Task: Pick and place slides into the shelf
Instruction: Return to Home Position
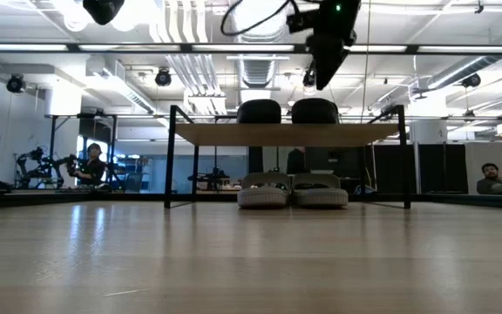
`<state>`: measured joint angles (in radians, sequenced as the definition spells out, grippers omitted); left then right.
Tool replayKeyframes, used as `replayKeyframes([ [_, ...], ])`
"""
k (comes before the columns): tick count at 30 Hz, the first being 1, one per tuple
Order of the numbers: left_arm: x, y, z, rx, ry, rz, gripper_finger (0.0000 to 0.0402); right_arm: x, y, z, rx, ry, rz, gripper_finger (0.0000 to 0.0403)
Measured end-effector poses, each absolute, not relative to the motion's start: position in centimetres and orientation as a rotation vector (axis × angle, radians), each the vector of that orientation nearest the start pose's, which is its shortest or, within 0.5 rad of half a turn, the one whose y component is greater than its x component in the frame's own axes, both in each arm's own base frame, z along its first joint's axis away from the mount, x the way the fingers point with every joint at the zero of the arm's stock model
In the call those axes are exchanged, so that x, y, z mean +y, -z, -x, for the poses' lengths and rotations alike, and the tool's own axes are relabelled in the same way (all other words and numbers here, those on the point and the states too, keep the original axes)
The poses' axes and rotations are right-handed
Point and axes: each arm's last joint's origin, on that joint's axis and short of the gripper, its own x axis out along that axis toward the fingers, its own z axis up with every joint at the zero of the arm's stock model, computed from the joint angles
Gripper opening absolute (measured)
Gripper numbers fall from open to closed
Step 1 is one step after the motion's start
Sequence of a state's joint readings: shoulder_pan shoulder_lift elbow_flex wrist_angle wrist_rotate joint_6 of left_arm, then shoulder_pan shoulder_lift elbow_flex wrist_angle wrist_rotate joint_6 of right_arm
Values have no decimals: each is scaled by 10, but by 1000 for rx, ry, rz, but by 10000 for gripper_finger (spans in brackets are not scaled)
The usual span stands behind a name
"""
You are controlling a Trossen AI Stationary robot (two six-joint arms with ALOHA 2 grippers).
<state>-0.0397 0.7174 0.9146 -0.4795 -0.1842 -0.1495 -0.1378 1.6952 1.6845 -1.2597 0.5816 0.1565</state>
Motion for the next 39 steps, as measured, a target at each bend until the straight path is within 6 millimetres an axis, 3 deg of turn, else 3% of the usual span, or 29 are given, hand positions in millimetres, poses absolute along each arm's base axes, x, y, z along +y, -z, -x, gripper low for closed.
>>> replayKeyframes([
  [13, 0, -357, -142, 271, -164, 117, 2, -40, -375, -317, 1060, 416, -349, 146],
  [31, 0, -357, -142, 270, -164, 117, 2, -37, -443, -310, 766, 406, -460, 146],
  [39, 0, -357, -142, 270, -164, 118, 2, -33, -451, -308, 748, 378, -442, 146],
])
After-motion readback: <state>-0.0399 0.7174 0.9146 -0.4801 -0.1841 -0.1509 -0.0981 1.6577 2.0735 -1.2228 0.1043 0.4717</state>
